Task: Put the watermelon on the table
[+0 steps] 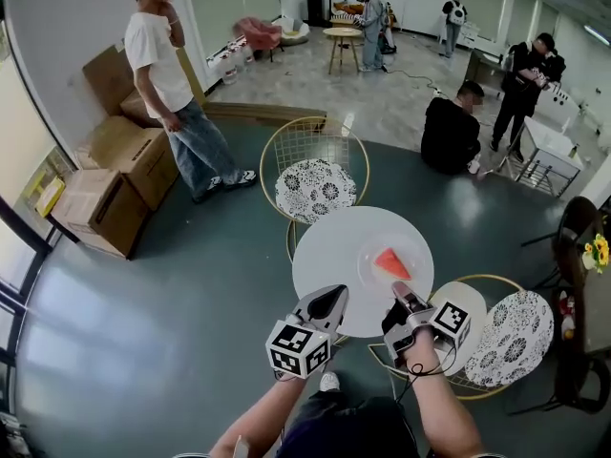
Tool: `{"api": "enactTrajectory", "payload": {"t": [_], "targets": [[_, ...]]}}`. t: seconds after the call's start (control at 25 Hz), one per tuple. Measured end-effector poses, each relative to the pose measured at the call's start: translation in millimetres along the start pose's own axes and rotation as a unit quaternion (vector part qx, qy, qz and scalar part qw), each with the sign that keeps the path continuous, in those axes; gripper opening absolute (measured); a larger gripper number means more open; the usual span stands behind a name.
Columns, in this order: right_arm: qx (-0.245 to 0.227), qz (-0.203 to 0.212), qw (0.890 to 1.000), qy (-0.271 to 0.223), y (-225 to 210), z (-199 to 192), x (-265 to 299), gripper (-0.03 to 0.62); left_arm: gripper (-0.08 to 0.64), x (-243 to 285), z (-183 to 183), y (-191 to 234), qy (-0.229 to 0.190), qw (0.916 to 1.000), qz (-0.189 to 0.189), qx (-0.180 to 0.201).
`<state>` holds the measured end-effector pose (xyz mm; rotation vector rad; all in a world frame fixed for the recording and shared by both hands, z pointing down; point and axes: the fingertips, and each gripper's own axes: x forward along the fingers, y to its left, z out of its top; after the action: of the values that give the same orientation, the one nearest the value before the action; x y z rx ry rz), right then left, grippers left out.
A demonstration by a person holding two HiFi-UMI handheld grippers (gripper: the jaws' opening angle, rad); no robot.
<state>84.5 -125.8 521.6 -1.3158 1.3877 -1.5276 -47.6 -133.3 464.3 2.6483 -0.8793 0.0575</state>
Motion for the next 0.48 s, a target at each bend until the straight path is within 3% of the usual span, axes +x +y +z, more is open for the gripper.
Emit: {"api": "enactTrajectory", "payload": {"t": [0.48], "targets": [[-0.006, -0.006, 1.000, 0.012, -7, 47, 50, 0.021, 0.005, 58, 8, 28, 0.006, 0.9999, 0.008, 0.003]]}}
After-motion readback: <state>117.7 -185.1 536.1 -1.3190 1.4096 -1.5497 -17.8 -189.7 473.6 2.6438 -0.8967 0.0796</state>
